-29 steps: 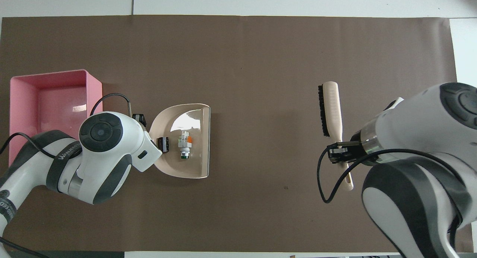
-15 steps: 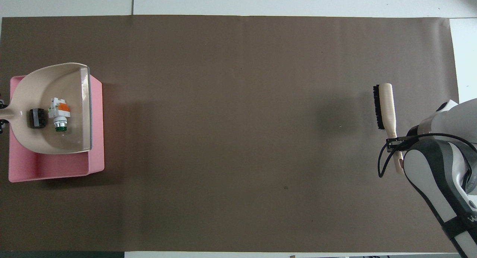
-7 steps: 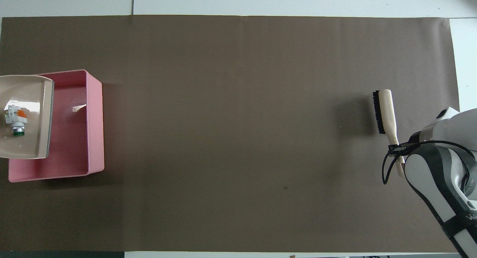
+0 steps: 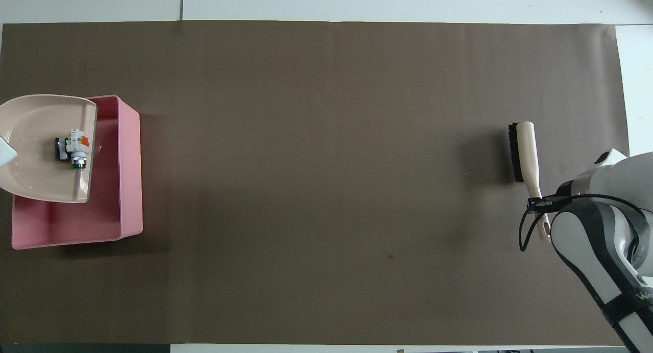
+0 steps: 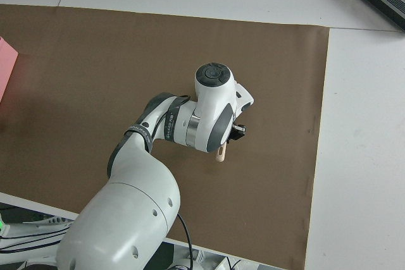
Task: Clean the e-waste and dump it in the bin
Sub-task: 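Tip the dustpan over the pink bin with the left gripper, then lower the dustpan beside the bin while the right gripper sets down the brush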
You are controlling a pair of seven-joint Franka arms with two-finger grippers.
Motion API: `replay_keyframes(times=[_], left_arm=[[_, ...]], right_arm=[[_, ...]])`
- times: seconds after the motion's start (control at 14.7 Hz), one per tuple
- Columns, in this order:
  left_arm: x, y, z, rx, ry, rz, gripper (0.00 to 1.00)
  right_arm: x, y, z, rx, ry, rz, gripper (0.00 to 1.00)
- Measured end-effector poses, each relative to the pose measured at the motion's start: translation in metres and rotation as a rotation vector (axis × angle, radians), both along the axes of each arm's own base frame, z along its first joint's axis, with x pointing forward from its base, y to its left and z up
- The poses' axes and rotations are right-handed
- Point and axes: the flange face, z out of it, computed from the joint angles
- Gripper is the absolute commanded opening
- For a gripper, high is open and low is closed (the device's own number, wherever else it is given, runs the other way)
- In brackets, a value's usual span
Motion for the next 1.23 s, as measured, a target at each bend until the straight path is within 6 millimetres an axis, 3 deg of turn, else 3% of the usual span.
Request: replay_keyframes(times=[0.2,0.41,0.48,0.68,0.89,1.02,1.23], left_arm=[[0.002,-0.020,-0.010,0.087,0.005,0.001,0.00],[0.000,-0.038,-0.005,0.181,0.030,0.020,0.00],[-0.001,-0.049,-0.002,0.218,0.034,0.032,0.00],[-0.003,-0.070,0.025,0.285,0.020,0.060,0.00],[-0.011,-0.070,0.075,0.265,-0.013,0.062,0.00],[-0.025,-0.074,0.097,0.183,-0.019,0.065,0.00],[-0.032,-0.097,0.095,0.059,-0.003,0.060,0.00]], right_arm=[[-0.001,-0.002,-0.001,0.003,-0.002,-0.008,0.06],[-0.003,-0.006,-0.006,0.005,0.007,-0.018,0.18],[-0.002,-0.006,-0.006,0.004,0.005,-0.018,0.33],[-0.002,-0.006,-0.006,0.005,0.005,-0.012,0.98],[0.001,-0.002,-0.003,0.005,0.002,0.008,1.00],[0.011,0.011,0.011,0.002,-0.010,0.035,1.00],[0.033,0.052,0.047,-0.013,-0.057,0.021,1.00]])
